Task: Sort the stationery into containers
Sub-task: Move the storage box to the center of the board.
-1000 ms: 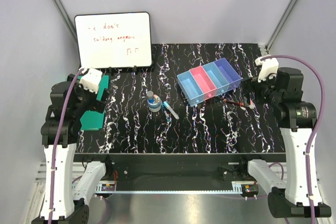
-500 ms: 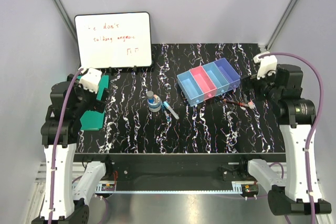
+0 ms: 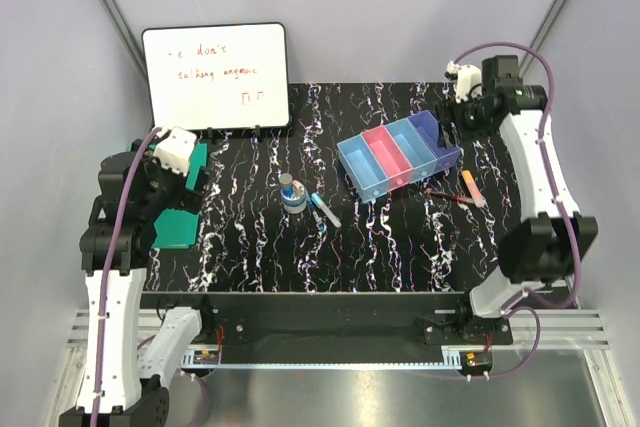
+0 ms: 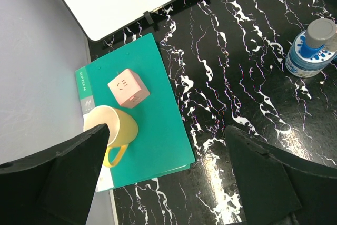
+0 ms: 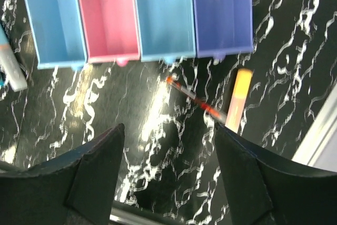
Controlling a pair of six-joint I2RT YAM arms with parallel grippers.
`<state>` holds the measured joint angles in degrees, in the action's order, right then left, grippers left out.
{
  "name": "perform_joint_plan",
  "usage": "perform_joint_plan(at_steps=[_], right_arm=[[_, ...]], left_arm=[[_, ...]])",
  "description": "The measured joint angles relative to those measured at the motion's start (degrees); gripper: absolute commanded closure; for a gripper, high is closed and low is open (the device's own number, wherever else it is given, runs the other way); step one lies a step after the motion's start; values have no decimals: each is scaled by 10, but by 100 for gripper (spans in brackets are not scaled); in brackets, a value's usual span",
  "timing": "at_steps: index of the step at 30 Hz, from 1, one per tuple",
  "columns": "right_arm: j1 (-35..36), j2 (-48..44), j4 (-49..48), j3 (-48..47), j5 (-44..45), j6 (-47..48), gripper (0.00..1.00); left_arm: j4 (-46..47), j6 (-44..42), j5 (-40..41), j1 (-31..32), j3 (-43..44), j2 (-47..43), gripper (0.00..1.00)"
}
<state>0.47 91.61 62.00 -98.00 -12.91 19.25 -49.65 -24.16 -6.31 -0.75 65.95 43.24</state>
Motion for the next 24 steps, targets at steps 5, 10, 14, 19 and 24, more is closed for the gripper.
perform_joint_plan(at_steps=[5, 10, 14, 19, 24], right_arm=[[1, 101, 4, -88, -3, -6, 27], [29, 153, 3, -119, 5, -9, 31], [94, 180, 1, -119, 20, -8, 37], [157, 226, -8, -120, 35, -10, 39], [165, 270, -24, -120, 78, -13, 43]], left_arm=[[1, -3, -9, 0, 0, 19, 1], [3, -20, -14, 0, -4, 27, 1], [6, -39, -22, 0, -5, 27, 1], [16, -60, -24, 0, -5, 30, 1], [21, -73, -24, 0, -8, 30, 1]])
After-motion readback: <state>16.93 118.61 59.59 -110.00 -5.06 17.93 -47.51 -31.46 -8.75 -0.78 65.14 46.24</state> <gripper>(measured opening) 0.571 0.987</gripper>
